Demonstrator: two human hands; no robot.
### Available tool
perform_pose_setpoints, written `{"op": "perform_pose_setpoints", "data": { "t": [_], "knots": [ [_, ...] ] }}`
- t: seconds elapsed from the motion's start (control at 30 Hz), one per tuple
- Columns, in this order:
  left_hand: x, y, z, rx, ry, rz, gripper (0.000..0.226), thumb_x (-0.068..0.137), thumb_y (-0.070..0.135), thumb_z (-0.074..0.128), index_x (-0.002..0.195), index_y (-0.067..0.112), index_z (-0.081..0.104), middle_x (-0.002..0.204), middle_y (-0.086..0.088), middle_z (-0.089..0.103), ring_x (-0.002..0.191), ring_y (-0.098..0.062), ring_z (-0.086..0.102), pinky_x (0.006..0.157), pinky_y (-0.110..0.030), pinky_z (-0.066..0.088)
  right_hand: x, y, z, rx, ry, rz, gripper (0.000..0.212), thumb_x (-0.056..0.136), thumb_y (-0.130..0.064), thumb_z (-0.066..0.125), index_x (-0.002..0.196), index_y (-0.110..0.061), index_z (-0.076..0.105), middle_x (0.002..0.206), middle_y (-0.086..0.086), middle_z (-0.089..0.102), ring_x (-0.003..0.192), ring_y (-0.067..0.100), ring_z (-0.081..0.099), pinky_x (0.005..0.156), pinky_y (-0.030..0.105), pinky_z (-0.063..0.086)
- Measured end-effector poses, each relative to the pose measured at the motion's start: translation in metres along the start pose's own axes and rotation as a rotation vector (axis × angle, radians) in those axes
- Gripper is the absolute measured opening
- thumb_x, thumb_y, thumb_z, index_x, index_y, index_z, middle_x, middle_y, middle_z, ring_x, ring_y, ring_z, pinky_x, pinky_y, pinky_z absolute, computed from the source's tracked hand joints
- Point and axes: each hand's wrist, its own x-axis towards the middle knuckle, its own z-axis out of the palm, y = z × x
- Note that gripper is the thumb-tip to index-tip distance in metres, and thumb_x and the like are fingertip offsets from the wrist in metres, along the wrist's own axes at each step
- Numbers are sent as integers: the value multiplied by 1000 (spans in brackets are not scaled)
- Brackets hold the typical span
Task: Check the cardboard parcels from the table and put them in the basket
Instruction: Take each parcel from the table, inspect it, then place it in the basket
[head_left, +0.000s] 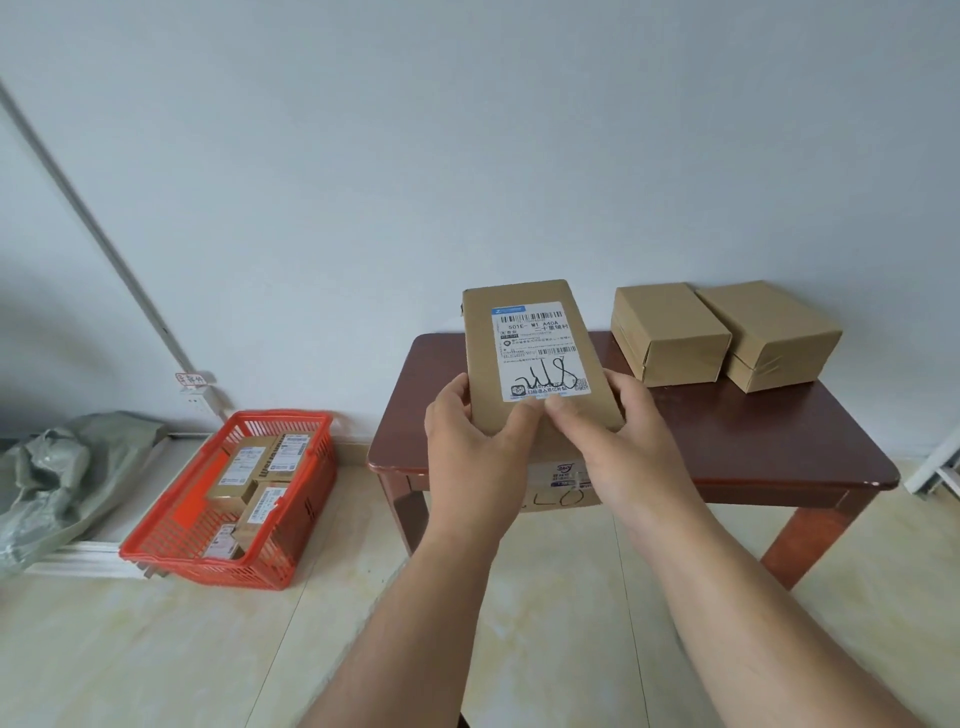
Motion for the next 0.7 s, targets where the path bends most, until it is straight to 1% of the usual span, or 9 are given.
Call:
{"op": "perform_pose_setpoints", "data": {
  "t": [0.07,0.13,0.2,0.27,0.37,0.43,0.5,0.6,0.7],
  "knots": [
    [4,0,-3,42,44,29,46,83,47,79,123,41,57,131,6,63,110,-6,68,94,-37,59,-3,4,1,-22,-1,4,46,89,-38,83,128,-39,60,109,-17,76,91,-3,73,76,30,62],
    [6,0,-6,83,61,40,40,89,43,78,124,39,59,131,8,60,110,0,64,94,-28,56,-5,5,1,-37,-16,-5,45,89,-32,83,127,-37,59,107,-16,77,89,-2,73,75,28,62],
    [6,-4,-7,110,48,61,42,89,46,77,127,42,59,130,11,61,116,-2,62,98,-32,56,-4,6,0,-41,-19,-20,44,90,-29,82,126,-36,59,107,-17,76,89,-4,72,76,27,60],
    [3,-7,-8,98,31,44,49,88,46,78,129,47,52,127,17,65,121,-5,63,99,-35,57,0,6,1,-59,2,-32,43,89,-31,83,124,-35,59,110,-18,74,92,-7,70,81,28,58],
    [-4,-8,-7,89,-5,41,60,91,38,80,140,37,45,114,28,69,105,9,67,91,-28,58,7,9,3,-65,56,-42,41,88,-34,85,120,-30,59,111,-17,73,94,-6,70,83,29,57],
    [-6,-10,-7,99,1,46,62,90,37,81,140,34,44,114,28,70,103,9,68,92,-32,58,8,10,4,-63,76,-52,41,87,-36,85,117,-28,59,109,-16,73,91,-7,69,79,26,54],
    [-5,-10,-6,94,10,41,60,90,35,82,137,33,45,114,26,69,102,10,68,89,-26,58,8,12,5,-71,77,-64,41,87,-37,85,118,-29,59,108,-16,73,90,-9,68,78,26,53],
    [-1,-8,-6,92,25,35,55,90,34,82,132,32,48,116,23,68,98,13,66,75,-9,53,5,14,3,-112,31,-94,43,88,-40,84,125,-38,63,119,-15,72,97,-9,68,84,24,55],
    [4,-7,-7,109,57,51,52,87,43,82,130,33,54,122,16,66,104,6,66,80,-12,53,3,14,1,-165,-57,-119,36,89,-40,82,115,-57,63,129,-15,62,102,-13,64,81,11,49]
  ]
}}
